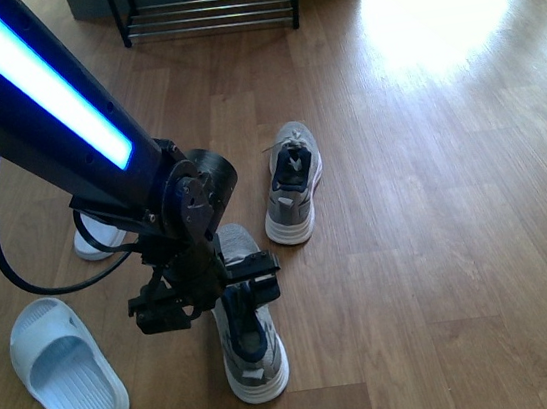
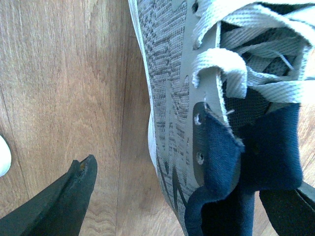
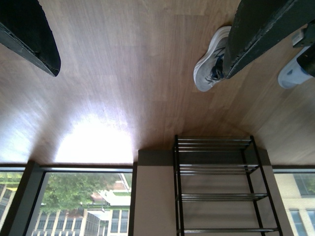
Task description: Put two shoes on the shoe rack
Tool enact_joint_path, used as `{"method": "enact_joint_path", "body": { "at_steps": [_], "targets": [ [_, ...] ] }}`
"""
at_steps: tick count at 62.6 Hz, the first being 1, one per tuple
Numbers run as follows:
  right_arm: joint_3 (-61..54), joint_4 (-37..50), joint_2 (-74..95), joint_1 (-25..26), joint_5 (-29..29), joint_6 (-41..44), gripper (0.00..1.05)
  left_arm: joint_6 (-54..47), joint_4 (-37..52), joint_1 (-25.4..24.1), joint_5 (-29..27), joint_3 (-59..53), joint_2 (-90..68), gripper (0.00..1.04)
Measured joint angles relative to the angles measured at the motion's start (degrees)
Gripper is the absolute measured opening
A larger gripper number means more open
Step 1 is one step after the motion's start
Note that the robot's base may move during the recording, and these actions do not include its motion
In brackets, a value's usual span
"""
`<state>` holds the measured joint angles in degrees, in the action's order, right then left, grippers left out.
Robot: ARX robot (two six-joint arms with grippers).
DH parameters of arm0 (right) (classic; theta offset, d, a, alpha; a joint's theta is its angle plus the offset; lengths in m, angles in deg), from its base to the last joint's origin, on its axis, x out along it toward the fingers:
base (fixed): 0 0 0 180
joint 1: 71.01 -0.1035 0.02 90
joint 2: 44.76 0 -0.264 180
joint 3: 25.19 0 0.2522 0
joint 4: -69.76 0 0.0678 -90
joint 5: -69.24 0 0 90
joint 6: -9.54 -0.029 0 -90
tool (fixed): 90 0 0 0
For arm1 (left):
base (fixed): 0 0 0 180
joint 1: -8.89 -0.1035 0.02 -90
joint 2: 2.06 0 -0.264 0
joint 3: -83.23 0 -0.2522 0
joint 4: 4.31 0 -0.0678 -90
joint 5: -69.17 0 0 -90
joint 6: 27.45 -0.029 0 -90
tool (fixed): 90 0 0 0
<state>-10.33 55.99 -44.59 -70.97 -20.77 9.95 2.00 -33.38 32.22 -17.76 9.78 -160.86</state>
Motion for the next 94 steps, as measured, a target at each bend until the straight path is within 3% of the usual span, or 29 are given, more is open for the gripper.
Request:
{"method": "enact_joint_path", "body": {
  "at_steps": [43, 94],
  "targets": [
    [0.00, 0.00, 0.00, 0.00, 0.00, 0.00, 0.96, -1.11, 0.39, 0.35, -0.55, -3.93, 5.27, 0.95],
    [0.00, 0.00, 0.00, 0.00, 0.00, 0.00, 0.96, -3.63, 2.05, -0.24, -3.78, -2.51, 0.00, 0.95]
  ]
}}
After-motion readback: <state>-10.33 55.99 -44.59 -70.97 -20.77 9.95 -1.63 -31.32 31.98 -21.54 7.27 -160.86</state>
